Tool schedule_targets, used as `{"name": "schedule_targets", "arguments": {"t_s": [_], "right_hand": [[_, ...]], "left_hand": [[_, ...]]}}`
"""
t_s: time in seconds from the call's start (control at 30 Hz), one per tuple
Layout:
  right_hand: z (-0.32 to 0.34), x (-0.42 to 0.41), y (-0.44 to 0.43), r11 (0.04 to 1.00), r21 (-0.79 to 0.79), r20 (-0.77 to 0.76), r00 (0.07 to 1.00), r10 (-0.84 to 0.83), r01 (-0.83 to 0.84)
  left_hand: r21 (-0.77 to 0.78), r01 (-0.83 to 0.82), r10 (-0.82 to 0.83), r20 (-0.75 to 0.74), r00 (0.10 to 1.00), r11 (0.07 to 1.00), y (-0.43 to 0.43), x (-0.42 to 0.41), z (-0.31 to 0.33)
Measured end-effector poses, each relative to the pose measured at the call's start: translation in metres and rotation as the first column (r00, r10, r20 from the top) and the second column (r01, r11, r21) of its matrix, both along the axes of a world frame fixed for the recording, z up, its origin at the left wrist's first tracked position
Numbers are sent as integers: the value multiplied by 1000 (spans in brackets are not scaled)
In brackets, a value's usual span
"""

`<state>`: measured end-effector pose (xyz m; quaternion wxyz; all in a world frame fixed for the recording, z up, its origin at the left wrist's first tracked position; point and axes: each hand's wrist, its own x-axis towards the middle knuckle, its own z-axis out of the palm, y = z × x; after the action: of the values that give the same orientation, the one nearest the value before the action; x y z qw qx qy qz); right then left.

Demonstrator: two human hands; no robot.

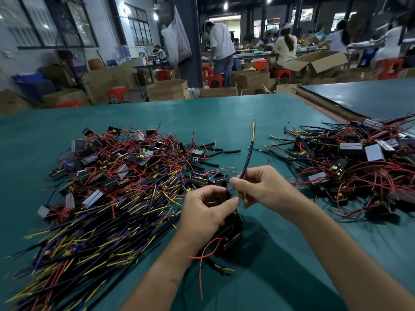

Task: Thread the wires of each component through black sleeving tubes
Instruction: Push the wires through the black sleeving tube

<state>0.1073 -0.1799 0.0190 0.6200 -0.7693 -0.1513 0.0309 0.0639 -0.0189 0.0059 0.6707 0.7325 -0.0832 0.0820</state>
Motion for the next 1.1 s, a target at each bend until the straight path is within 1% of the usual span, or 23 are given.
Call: {"name": "schedule_targets", "arguments": {"t_s": [0.17, 0.3, 0.43, 0.5, 0.57, 0.73, 0.83, 0.93, 1.1], "right_hand": [[3, -2, 1, 999, -24, -39, 999, 20, -21], [5, -3, 2, 999, -37, -55, 998, 18, -20], [6, -6, 2, 998, -50, -71, 997, 32, -35], [6, -7, 3, 998, -47, -84, 996, 44, -48], [8, -9, 3, 997, -38, -98, 993, 67, -71], [15, -17, -3, 983, -62, -114, 980, 163, -171], [18, -17, -4, 977, -97, -144, 974, 173, -188], [19, -16, -4, 974, -80, -196, 962, 191, -210], [16, -13, -7, 983, -54, -163, 973, 164, -174]], "left_hand": [[-41, 37, -38, -31, 999, 998, 2, 0, -1], [-46, 47, -49, -37, 998, 998, 3, 2, -2], [-107, 52, -59, -56, 997, 993, 6, 4, -1], [-95, 79, -85, -63, 994, 992, 8, 5, -1], [-76, 86, -92, -82, 992, 993, 10, 5, -1], [-74, 39, -47, -115, 992, 997, 11, 4, 0], [-71, 38, -46, -108, 993, 997, 10, 5, 0], [-70, 34, -41, -98, 994, 997, 7, 6, 2], [-42, 0, -2, -41, 999, 999, 4, 5, 1]]}}
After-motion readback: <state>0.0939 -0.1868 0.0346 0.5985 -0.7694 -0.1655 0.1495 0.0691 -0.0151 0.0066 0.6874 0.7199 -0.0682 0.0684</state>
